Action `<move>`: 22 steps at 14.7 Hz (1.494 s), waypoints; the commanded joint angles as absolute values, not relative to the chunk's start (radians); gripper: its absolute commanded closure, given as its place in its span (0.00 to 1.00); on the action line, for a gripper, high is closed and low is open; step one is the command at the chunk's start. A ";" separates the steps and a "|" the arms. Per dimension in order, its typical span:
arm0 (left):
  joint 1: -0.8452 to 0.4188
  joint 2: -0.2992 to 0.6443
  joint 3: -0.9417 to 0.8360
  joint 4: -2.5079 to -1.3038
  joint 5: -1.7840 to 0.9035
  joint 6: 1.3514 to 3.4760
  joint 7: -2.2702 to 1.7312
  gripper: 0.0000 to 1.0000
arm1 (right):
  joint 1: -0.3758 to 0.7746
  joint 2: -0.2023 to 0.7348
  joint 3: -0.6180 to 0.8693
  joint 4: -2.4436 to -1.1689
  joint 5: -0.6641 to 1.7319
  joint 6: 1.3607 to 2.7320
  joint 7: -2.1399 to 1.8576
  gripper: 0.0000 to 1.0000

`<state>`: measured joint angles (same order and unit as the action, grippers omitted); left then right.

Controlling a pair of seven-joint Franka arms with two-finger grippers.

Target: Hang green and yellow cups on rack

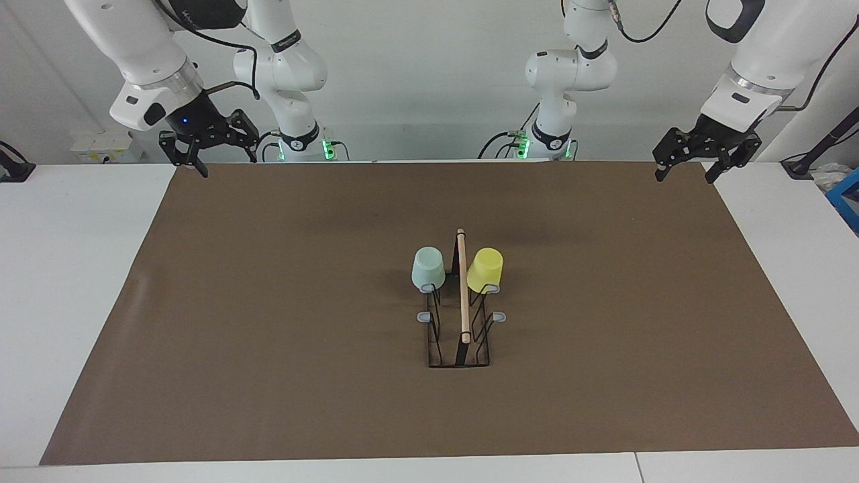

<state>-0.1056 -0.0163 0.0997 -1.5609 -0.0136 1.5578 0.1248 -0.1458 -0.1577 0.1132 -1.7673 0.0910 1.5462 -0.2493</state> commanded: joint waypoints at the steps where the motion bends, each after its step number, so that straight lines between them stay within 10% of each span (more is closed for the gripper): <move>1: -0.095 -0.017 0.095 -1.557 -0.021 1.548 0.138 0.00 | -0.144 -0.034 0.111 -1.606 0.031 1.467 -0.218 0.00; 22: -0.095 -0.017 0.095 -1.557 -0.021 1.548 0.138 0.00 | 0.094 0.006 -0.084 -1.591 0.043 1.483 -0.086 0.00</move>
<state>-0.1056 -0.0163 0.0996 -1.5609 -0.0136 1.5578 0.1248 0.0827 0.0018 -0.0754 -1.6037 0.0523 1.4817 -0.1018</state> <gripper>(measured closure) 0.000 0.000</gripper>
